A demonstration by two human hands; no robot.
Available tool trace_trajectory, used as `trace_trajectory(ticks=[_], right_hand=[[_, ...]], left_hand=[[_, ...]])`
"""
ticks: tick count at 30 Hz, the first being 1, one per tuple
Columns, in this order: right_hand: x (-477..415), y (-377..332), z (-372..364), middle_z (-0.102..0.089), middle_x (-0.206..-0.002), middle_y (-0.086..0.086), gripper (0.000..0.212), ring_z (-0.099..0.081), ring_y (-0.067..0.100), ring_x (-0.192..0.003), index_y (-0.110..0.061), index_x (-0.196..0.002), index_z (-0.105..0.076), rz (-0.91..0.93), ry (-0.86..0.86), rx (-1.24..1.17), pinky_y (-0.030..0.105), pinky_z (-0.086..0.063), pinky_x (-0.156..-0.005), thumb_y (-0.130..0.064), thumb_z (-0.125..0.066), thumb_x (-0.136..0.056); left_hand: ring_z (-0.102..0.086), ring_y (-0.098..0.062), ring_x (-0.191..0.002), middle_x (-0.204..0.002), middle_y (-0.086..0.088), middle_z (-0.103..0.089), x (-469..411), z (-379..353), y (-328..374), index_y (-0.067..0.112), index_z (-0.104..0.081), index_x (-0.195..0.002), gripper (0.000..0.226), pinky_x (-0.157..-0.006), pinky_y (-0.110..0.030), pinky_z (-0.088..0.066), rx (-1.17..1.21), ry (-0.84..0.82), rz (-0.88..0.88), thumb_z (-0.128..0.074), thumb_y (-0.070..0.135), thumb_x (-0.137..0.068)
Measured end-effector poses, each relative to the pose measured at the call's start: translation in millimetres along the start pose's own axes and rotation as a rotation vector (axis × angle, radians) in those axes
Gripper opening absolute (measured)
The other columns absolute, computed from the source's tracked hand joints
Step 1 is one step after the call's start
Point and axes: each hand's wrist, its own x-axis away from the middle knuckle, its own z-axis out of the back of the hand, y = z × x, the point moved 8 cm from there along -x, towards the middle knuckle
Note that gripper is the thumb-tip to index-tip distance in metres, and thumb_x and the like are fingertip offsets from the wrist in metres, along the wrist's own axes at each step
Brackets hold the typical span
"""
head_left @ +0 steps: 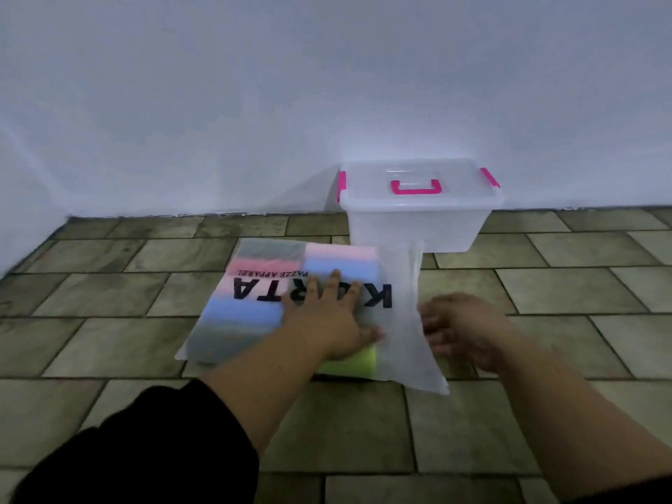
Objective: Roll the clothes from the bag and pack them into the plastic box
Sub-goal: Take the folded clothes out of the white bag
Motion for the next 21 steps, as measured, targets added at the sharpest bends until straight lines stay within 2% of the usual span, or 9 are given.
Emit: trace_trajectory(ticks=[2,4,6,9,12,14,16,18,21], right_hand=[[16.9,18.6,-3.5,-0.070,-0.073,0.015,0.019,-0.060,0.023,-0.051,-0.011,-0.094,-0.067,-0.026,-0.003,0.169,0.030,-0.048,-0.048,-0.022,-0.071,-0.078],[28.9,27.6,-5.3,-0.070,-0.074,0.021,0.018,-0.063,0.028,-0.053,-0.007,-0.086,-0.068,-0.026,0.020,0.272,0.035,-0.053,-0.052,-0.022,-0.072,-0.077],[35.5,30.3,-9.5,-0.070,-0.068,0.021,0.022,-0.066,0.028,-0.053,0.001,-0.083,-0.067,-0.024,0.022,0.236,0.036,-0.056,-0.054,-0.021,-0.071,-0.080],[41.7,28.1,-14.1,-0.063,-0.052,0.012,0.020,-0.058,0.019,-0.042,0.000,-0.074,-0.062,0.007,0.025,0.150,0.027,-0.047,-0.041,-0.017,-0.070,-0.081],[48.2,28.9,-14.9,-0.062,-0.052,0.010,0.019,-0.055,0.018,-0.042,-0.003,-0.075,-0.060,0.042,0.035,0.094,0.025,-0.044,-0.042,-0.018,-0.068,-0.083],[54.5,35.3,-13.0,-0.064,-0.055,0.010,0.021,-0.057,0.019,-0.045,-0.003,-0.078,-0.062,0.034,0.028,0.044,0.027,-0.046,-0.044,-0.021,-0.066,-0.085],[61.7,45.6,-11.2,-0.065,-0.060,0.013,0.022,-0.059,0.021,-0.047,-0.001,-0.082,-0.064,-0.016,-0.002,-0.031,0.028,-0.047,-0.046,-0.023,-0.065,-0.085],[67.5,54.2,-9.8,-0.066,-0.063,0.017,0.021,-0.059,0.024,-0.048,0.001,-0.087,-0.064,-0.070,-0.037,-0.094,0.029,-0.048,-0.045,-0.020,-0.064,-0.085],[70.2,57.7,-6.2,-0.065,-0.062,0.017,0.015,-0.058,0.023,-0.047,0.002,-0.085,-0.064,-0.084,-0.051,-0.102,0.028,-0.048,-0.045,-0.013,-0.061,-0.086]], left_hand=[[0.023,-0.032,-0.141,-0.156,0.004,0.024,-0.5,-11.8,1.8,0.042,0.012,-0.145,0.088,-0.106,-0.069,0.006,0.016,0.098,0.025,-0.022,0.084,-0.075],[0.021,-0.032,-0.142,-0.157,0.004,0.019,-3.6,-12.0,-0.5,0.044,0.010,-0.144,0.087,-0.105,-0.071,0.005,0.012,0.190,0.043,-0.019,0.085,-0.074],[0.019,-0.032,-0.142,-0.158,0.005,0.017,-8.4,-10.6,-2.2,0.045,0.009,-0.144,0.087,-0.104,-0.073,0.003,0.009,0.202,0.046,-0.019,0.085,-0.072],[0.019,-0.032,-0.142,-0.158,0.007,0.015,-14.0,-8.8,-4.1,0.046,0.007,-0.144,0.088,-0.103,-0.074,0.002,0.017,0.179,0.060,-0.020,0.087,-0.071],[0.017,-0.032,-0.143,-0.158,0.005,0.013,-12.5,-8.4,-3.8,0.044,0.005,-0.145,0.087,-0.103,-0.074,0.002,0.024,0.171,0.046,-0.020,0.085,-0.073],[0.010,-0.029,-0.145,-0.159,0.003,0.006,-4.2,-5.9,-0.3,0.039,-0.004,-0.147,0.082,-0.105,-0.071,0.003,0.015,0.250,0.005,-0.020,0.080,-0.078],[-0.001,-0.022,-0.146,-0.159,0.005,-0.008,11.4,-4.8,16.0,0.036,-0.019,-0.146,0.076,-0.107,-0.066,0.007,0.023,0.356,-0.149,-0.022,0.076,-0.081],[-0.017,-0.017,-0.143,-0.153,0.008,-0.027,33.3,-9.6,44.1,0.036,-0.036,-0.137,0.071,-0.111,-0.062,0.004,0.019,0.399,-0.395,-0.026,0.077,-0.079],[-0.047,-0.014,-0.122,-0.127,0.007,-0.055,59.6,-17.7,79.4,0.031,-0.056,-0.115,0.055,-0.111,-0.058,-0.018,-0.083,0.472,-0.665,-0.039,0.069,-0.079]])
